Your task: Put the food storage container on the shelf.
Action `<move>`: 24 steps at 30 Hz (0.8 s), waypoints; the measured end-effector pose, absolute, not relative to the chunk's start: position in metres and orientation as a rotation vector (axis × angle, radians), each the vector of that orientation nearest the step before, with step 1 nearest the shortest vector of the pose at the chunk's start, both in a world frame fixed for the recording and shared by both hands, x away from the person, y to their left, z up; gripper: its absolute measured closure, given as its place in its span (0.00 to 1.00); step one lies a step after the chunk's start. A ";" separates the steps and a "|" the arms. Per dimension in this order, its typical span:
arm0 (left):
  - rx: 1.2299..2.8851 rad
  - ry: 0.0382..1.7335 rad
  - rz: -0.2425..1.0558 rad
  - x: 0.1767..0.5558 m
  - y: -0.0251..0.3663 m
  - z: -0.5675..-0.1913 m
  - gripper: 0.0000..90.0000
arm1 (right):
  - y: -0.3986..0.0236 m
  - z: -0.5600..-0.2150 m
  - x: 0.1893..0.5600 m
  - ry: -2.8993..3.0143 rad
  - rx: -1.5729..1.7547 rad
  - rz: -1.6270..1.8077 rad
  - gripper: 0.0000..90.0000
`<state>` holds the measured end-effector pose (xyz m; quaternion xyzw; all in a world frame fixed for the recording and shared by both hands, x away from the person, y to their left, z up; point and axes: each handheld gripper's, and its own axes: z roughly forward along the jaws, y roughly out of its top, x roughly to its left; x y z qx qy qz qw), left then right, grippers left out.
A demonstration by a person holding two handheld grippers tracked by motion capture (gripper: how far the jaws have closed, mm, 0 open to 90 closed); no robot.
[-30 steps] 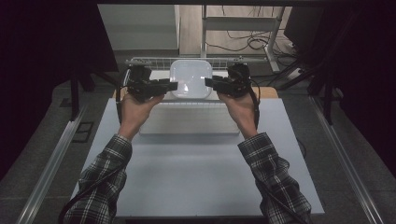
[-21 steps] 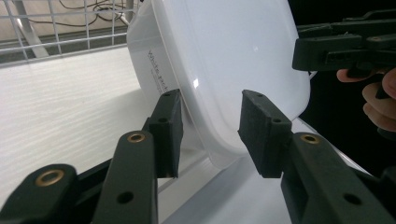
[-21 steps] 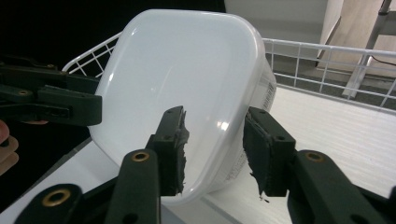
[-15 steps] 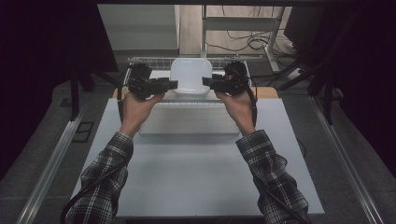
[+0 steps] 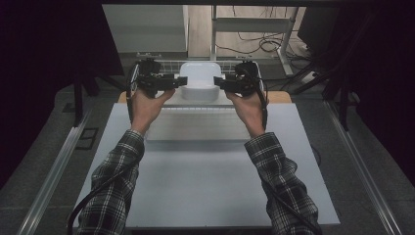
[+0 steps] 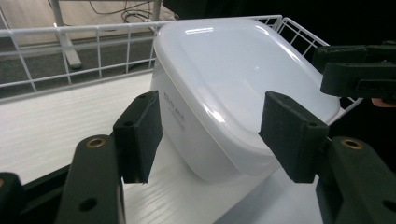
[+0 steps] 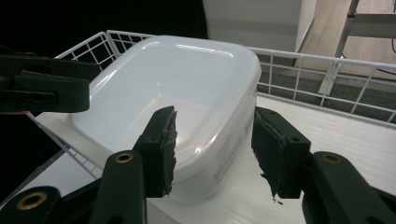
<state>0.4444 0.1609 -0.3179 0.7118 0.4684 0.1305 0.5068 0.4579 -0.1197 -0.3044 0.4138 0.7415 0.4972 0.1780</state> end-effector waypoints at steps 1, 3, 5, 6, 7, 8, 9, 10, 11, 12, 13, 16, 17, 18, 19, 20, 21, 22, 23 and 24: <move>1.714 1.132 0.323 0.444 0.160 -0.318 0.43 | -0.120 -0.304 0.458 2.098 1.171 1.407 0.54; 1.721 1.136 0.372 0.443 0.158 -0.317 0.40 | -0.119 -0.304 0.458 2.090 1.171 1.399 0.52; 1.725 1.112 0.411 0.440 0.156 -0.316 0.34 | -0.119 -0.304 0.457 2.081 1.160 1.386 0.50; 1.725 1.097 0.405 0.439 0.156 -0.316 0.31 | -0.120 -0.304 0.457 2.082 1.146 1.385 0.48; 1.727 1.081 0.386 0.438 0.155 -0.317 0.27 | -0.121 -0.304 0.456 2.079 1.120 1.401 0.43; 1.727 1.081 0.386 0.438 0.155 -0.317 0.25 | -0.121 -0.304 0.456 2.079 1.120 1.401 0.43; 1.726 1.072 0.378 0.437 0.156 -0.317 0.25 | -0.122 -0.304 0.455 2.075 1.114 1.413 0.39; 1.724 1.068 0.368 0.437 0.156 -0.317 0.24 | -0.123 -0.304 0.454 2.069 1.107 1.435 0.35; 1.723 1.064 0.356 0.436 0.157 -0.318 0.23 | -0.125 -0.305 0.453 2.069 1.097 1.454 0.31; 1.723 1.060 0.343 0.436 0.157 -0.319 0.20 | -0.126 -0.306 0.451 2.087 1.088 1.469 0.23; 1.724 1.055 0.330 0.435 0.158 -0.320 0.20 | -0.126 -0.306 0.451 2.087 1.088 1.469 0.23; 1.744 1.028 0.313 0.432 0.158 -0.323 0.15 | -0.126 -0.309 0.447 2.114 1.066 1.452 0.16; 1.754 1.017 0.308 0.430 0.158 -0.324 0.14 | -0.127 -0.310 0.446 2.122 1.058 1.446 0.14; 1.762 1.008 0.310 0.428 0.157 -0.326 0.12 | -0.127 -0.312 0.445 2.132 1.048 1.439 0.13; 1.766 1.001 0.312 0.427 0.157 -0.326 0.11 | -0.127 -0.313 0.444 2.143 1.033 1.438 0.11; 1.769 0.993 0.310 0.426 0.157 -0.328 0.10 | -0.127 -0.315 0.442 2.158 1.014 1.435 0.09; 1.775 0.987 0.311 0.425 0.157 -0.329 0.10 | -0.127 -0.315 0.442 2.158 1.014 1.435 0.09; 1.781 0.979 0.308 0.424 0.157 -0.330 0.10 | -0.127 -0.316 0.441 2.164 1.005 1.432 0.09; 1.785 0.974 0.311 0.423 0.156 -0.331 0.09 | -0.126 -0.317 0.440 2.167 0.999 1.430 0.08; 1.790 0.966 0.316 0.421 0.156 -0.332 0.08 | -0.126 -0.318 0.439 2.171 0.990 1.431 0.07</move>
